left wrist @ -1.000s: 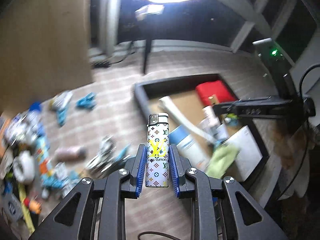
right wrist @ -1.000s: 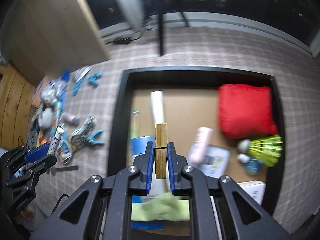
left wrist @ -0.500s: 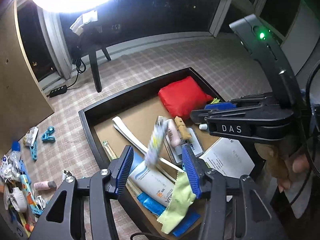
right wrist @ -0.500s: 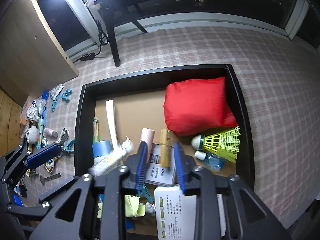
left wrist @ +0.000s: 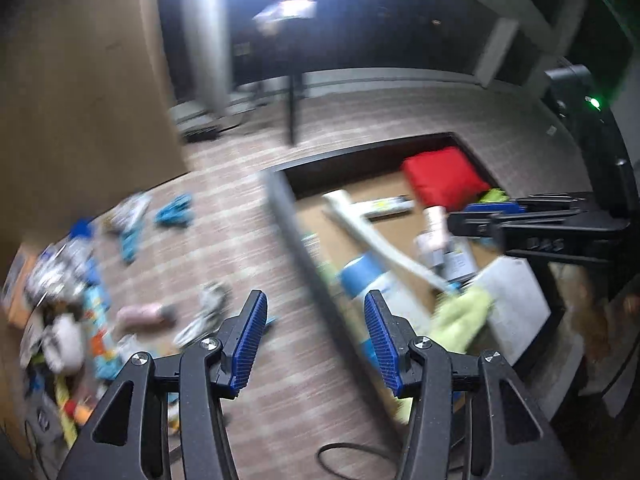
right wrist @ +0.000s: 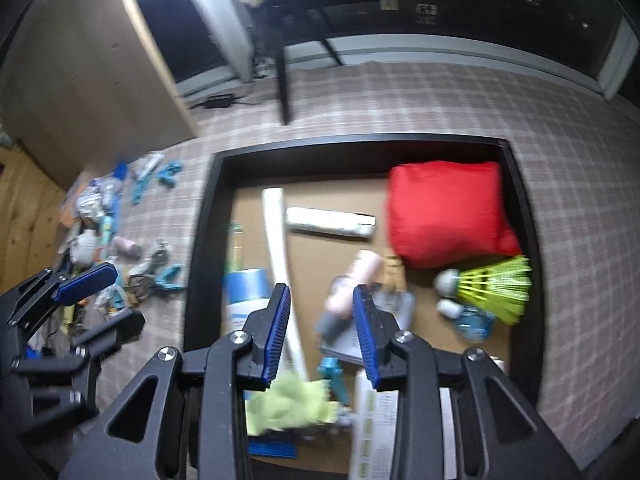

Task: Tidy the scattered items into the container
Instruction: 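Carry the lighter and wooden clothespin to the tray and open both grippers, then move both grippers back over the clutter, then grasp the grey long-handled spoon with the left gripper while the right grasps the metal clip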

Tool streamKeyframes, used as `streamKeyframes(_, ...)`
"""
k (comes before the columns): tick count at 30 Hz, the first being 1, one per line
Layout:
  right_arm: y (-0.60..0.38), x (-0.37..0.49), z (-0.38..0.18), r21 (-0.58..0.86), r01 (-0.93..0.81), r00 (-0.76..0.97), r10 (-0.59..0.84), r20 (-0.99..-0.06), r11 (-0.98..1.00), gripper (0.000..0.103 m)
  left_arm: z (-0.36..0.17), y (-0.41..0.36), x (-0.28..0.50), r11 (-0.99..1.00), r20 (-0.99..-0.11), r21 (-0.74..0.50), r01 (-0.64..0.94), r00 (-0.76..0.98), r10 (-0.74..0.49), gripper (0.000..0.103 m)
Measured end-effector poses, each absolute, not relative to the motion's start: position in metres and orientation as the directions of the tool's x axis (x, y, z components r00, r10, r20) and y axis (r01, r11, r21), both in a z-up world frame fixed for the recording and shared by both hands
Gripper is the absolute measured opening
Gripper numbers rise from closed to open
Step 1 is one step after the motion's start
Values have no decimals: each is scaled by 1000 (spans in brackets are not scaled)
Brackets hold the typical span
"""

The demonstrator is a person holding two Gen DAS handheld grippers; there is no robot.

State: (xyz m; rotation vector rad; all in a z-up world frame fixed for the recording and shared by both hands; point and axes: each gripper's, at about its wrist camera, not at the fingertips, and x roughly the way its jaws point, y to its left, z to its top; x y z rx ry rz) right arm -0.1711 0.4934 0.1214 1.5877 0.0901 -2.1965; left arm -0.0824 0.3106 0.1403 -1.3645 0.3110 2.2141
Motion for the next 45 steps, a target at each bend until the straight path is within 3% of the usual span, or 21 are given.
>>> streamKeyframes(12,410,-127,107,168,606,-190,-346,-919,-777,38,126,125,-65,-972,-906,-10,-235,-410,108,49)
streamKeyframes(20,354,-98,103,91,748,-172,-324,-931,-657,38,101,72,-37,-994,-933,-9,-110,-357,48,49)
streamKeyframes(27,322,-90,89,57,808,-144,-290,-946,-586,38,73,87,-28,-982,-950,-1,-189,-307,60,50)
streamKeyframes(32,312,-87,80,35,839,-125,-254,-959,-543,38,59,119,-31,-917,-952,106,-383,-304,17,60)
streamKeyframes(38,302,-90,75,18,870,-113,-235,-965,-492,38,42,140,-40,-819,-963,192,-541,-266,-50,60)
streamKeyframes(45,280,-88,59,-17,910,-104,-190,-976,-414,38,34,146,-49,-786,-972,172,-594,-231,-37,55)
